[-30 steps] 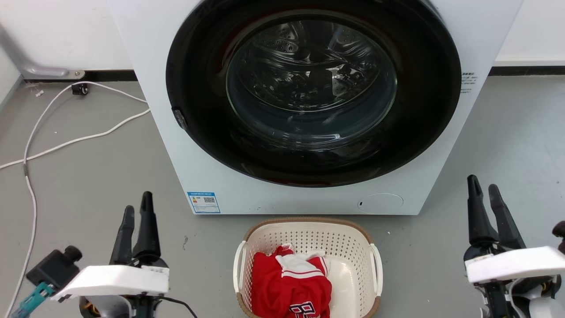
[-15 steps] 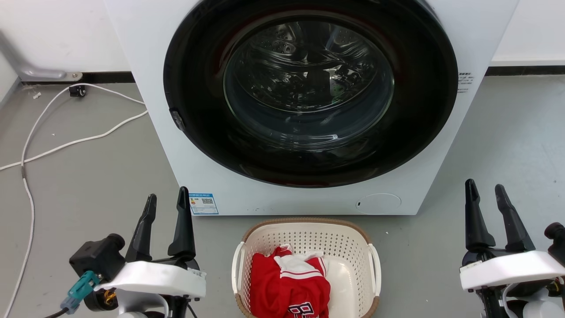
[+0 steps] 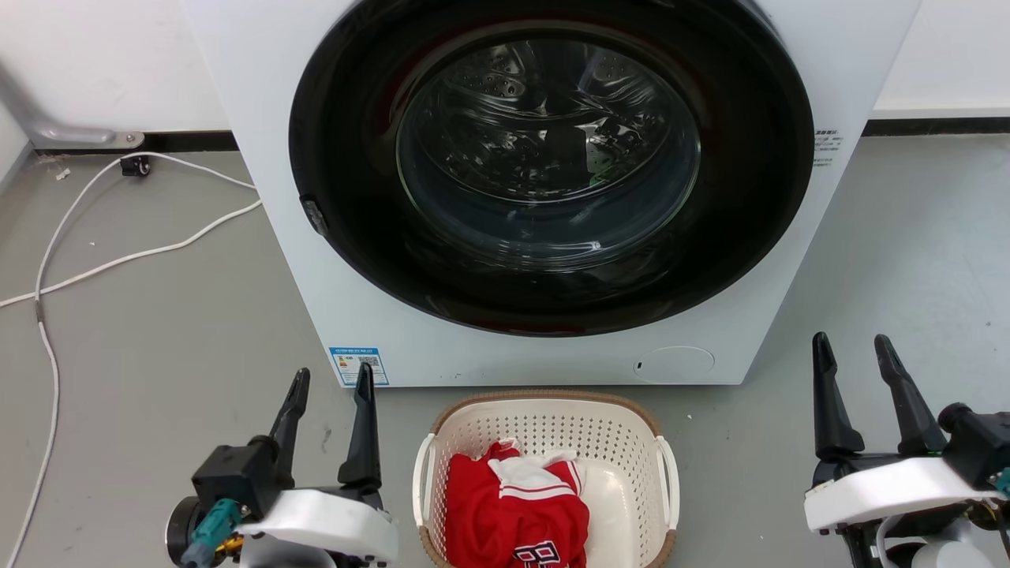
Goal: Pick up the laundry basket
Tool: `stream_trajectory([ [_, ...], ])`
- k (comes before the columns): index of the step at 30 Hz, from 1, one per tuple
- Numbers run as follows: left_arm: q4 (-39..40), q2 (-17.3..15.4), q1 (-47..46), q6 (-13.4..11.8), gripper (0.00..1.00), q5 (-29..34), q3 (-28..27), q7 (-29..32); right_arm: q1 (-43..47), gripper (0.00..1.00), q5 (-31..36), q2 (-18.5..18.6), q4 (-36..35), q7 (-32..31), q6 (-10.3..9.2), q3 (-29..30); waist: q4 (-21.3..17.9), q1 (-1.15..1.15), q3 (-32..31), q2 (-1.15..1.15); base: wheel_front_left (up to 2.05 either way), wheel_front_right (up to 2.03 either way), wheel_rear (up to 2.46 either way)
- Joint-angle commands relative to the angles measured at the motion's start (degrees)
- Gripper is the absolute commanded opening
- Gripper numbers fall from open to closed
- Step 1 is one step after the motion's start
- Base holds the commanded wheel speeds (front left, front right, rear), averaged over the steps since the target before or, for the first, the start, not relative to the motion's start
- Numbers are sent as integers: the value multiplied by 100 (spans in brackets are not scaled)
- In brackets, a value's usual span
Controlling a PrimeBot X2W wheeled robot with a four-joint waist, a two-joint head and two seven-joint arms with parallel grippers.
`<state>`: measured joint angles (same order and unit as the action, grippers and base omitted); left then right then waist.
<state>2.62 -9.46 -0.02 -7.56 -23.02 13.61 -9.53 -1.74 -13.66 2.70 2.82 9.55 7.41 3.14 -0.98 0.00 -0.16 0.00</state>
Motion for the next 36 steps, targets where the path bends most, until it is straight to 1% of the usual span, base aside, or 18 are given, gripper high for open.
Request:
stream_trajectory([
  [1,-3,-70,29,-15,100,172,60,-56,32,100,225,22,-11,52,11,-31,3,0,-2,0,0,0,0],
  [9,34,-173,10,-119,100,618,266,-159,17,100,810,23,-40,162,11,-99,2,0,-4,0,0,0,0],
  [14,59,-122,50,-47,100,674,287,-226,40,100,1100,24,-101,221,12,-123,-6,0,-8,0,0,0,0],
  [16,104,7,93,2,100,559,170,-250,54,100,1200,24,-108,247,12,-128,-9,0,-8,0,0,0,0],
  [17,125,68,110,77,100,505,102,-257,64,100,1235,25,-93,262,11,-128,-10,0,-8,0,0,0,0],
  [18,125,68,110,77,100,505,102,-257,64,100,1235,25,-93,262,11,-128,-10,0,-8,0,0,0,0],
  [22,67,299,237,483,100,384,-220,-304,102,100,1149,25,-23,309,7,-108,-16,0,-14,0,0,0,0],
  [28,-126,547,356,1029,100,572,-663,-379,142,100,501,23,289,373,7,-64,-19,0,-28,0,0,0,0],
  [32,-233,605,389,1215,100,898,-723,-420,93,100,604,23,394,418,7,-84,-21,0,-31,0,0,0,0],
  [36,-277,637,408,1295,100,1186,-721,-463,58,100,780,25,438,459,7,-84,-23,0,-34,0,0,0,0],
])
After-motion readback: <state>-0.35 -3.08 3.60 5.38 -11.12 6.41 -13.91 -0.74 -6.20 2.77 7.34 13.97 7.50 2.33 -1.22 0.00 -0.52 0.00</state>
